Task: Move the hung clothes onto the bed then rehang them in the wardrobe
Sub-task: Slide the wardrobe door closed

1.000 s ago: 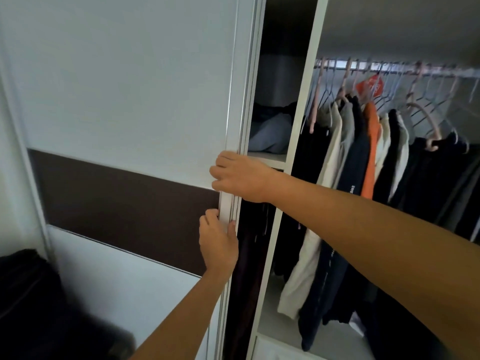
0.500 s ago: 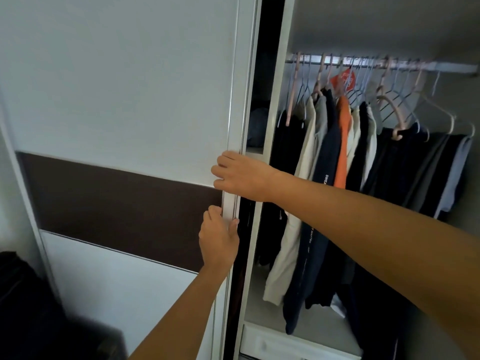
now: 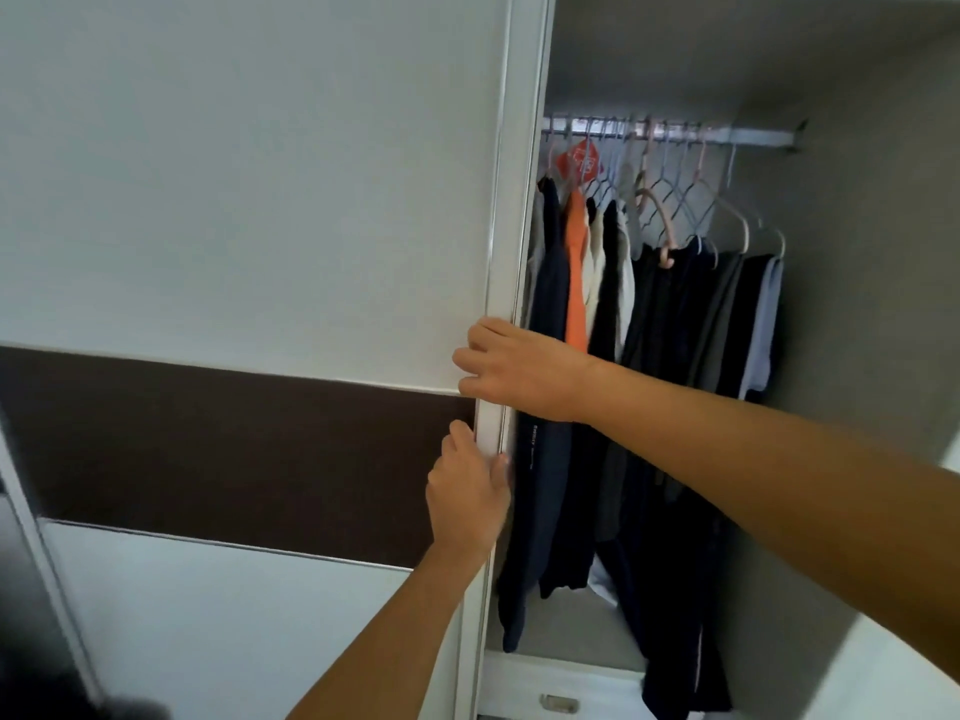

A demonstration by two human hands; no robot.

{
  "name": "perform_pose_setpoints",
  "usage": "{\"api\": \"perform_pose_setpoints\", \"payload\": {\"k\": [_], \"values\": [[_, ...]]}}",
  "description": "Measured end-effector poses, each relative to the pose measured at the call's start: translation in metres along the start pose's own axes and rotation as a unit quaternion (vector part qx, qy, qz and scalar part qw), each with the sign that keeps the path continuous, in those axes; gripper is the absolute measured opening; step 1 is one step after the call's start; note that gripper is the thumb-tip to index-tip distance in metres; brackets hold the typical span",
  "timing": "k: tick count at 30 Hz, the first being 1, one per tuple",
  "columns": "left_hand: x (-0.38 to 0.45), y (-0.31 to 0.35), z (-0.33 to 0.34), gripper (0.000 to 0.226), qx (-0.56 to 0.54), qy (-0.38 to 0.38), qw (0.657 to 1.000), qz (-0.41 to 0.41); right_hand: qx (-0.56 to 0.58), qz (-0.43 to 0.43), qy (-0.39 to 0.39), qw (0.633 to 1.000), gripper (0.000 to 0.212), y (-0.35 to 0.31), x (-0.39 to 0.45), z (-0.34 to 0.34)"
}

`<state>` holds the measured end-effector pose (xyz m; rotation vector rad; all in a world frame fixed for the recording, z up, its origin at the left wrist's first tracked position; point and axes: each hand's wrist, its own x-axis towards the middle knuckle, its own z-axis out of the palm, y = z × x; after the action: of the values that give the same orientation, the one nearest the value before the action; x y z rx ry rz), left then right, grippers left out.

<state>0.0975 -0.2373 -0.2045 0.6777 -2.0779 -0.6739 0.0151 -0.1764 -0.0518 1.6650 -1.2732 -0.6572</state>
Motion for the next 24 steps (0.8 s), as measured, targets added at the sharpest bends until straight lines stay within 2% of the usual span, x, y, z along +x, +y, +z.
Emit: {"api": "perform_pose_setpoints", "payload": {"k": [7,15,24], "values": [[-0.024,0.063,0.043,0.045,0.065,-0.066,0.994,0.054,0.002,0.035,-0.037,0.999,0.031,0.008,-0.084,0.000],[-0.053,0.132,0.093,0.054,0.089,-0.111,0.984,0.107,-0.002,0.078,-0.095,0.992,0.035,0.016,-0.178,-0.003],[-0.074,0.192,0.135,0.061,0.076,-0.155,0.978,0.121,-0.008,0.095,-0.153,0.984,0.037,0.024,-0.260,0.002]]}}
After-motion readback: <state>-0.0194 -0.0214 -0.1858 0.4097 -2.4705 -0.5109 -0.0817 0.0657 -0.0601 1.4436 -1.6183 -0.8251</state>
